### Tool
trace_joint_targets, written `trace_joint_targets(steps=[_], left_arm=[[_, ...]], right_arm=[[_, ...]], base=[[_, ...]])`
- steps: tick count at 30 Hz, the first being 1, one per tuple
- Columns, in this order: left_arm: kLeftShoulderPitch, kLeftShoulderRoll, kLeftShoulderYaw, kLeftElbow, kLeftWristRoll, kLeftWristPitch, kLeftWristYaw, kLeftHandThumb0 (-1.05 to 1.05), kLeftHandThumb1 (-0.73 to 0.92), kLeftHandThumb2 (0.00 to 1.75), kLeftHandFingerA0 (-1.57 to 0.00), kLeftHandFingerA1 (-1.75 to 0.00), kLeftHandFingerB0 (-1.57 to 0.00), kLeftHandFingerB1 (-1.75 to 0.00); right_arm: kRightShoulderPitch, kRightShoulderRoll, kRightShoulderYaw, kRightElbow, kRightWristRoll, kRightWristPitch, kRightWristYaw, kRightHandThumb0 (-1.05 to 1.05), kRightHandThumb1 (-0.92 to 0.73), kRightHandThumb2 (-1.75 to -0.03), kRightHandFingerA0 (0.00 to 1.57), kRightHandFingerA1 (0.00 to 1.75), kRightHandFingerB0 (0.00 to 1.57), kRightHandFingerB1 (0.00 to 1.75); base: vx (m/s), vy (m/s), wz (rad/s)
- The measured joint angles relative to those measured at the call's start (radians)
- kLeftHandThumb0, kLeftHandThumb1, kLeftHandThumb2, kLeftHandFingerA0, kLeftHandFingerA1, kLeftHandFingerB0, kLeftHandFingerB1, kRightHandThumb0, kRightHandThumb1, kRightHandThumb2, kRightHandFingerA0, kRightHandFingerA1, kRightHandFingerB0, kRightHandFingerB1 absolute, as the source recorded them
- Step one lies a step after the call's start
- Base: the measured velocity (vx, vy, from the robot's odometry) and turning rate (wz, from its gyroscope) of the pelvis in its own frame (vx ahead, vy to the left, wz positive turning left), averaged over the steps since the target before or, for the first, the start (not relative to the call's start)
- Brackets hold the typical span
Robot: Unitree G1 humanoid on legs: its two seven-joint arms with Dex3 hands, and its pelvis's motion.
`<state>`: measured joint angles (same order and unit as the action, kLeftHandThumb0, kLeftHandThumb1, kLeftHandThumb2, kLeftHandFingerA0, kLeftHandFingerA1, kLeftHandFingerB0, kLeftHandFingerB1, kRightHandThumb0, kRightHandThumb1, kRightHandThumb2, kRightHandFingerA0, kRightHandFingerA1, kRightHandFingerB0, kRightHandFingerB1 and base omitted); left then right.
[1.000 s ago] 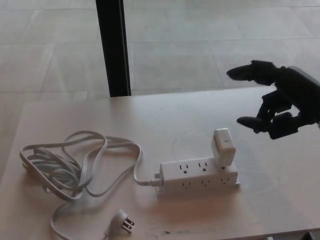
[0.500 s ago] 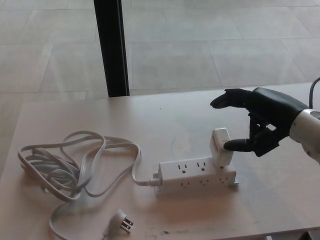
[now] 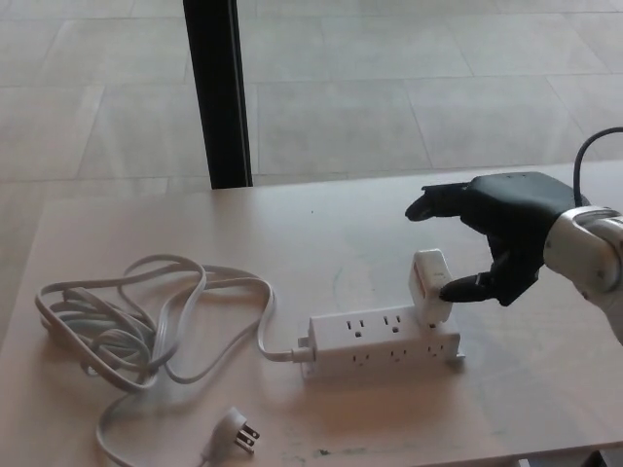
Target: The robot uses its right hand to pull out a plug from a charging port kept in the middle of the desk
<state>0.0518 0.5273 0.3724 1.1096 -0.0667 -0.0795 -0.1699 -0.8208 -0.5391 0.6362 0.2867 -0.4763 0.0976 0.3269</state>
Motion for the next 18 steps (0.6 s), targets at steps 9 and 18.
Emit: trace_joint_targets(steps=[9, 18], left_arm=[[0.001, 0.003, -0.001, -0.020, -0.001, 0.001, 0.000, -0.84, 0.92, 0.84, -0.62, -0.53, -0.39, -0.45], [0.007, 0.003, -0.001, -0.032, -0.003, 0.001, -0.001, -0.85, 0.92, 0.85, -0.62, -0.54, -0.39, -0.45]], right_arm=[[-0.007, 0.017, 0.064, 0.021, -0.084, 0.047, 0.109, -0.88, -0.57, -0.59, 0.71, 1.18, 0.00, 0.15], [-0.021, 0.030, 0.063, 0.044, -0.124, 0.137, 0.230, -0.86, -0.57, -0.62, 0.74, 1.52, 0.00, 0.21]], base=[[0.00, 0.000, 0.00], [0.00, 0.000, 0.00]])
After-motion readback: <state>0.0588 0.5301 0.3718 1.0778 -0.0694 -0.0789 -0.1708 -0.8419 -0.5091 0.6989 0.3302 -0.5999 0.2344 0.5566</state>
